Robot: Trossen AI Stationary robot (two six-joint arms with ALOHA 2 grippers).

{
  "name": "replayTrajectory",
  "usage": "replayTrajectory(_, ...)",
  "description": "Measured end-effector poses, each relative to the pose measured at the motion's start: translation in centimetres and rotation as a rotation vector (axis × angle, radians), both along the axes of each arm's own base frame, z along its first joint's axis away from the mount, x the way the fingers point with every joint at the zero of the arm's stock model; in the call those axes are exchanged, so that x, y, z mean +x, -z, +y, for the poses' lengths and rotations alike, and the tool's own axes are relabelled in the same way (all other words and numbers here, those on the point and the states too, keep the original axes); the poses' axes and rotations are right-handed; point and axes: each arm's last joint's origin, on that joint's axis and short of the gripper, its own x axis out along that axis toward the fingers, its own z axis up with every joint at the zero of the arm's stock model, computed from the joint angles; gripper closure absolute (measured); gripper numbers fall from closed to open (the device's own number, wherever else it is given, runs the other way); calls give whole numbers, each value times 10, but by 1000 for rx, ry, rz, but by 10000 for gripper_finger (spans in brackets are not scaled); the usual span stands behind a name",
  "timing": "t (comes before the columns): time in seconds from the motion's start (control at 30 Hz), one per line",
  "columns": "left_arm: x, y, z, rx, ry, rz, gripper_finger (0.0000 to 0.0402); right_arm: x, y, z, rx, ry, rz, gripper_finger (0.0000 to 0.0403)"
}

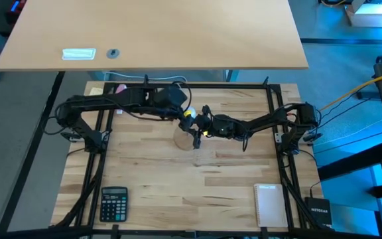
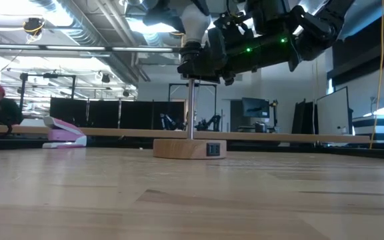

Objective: Screw lightbulb
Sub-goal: Remove the lightbulb from the lamp

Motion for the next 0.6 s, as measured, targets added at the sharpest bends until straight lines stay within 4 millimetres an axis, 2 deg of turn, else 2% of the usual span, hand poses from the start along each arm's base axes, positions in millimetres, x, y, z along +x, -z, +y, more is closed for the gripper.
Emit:
replayTrajectory(0.33, -5, 4, 3, 81, 15, 86, 90, 1, 0, 0, 0, -6, 1, 251)
replayTrajectory(0.6, -14, -6, 1, 171, 213, 100, 65, 1, 0, 0, 0, -7, 1, 251)
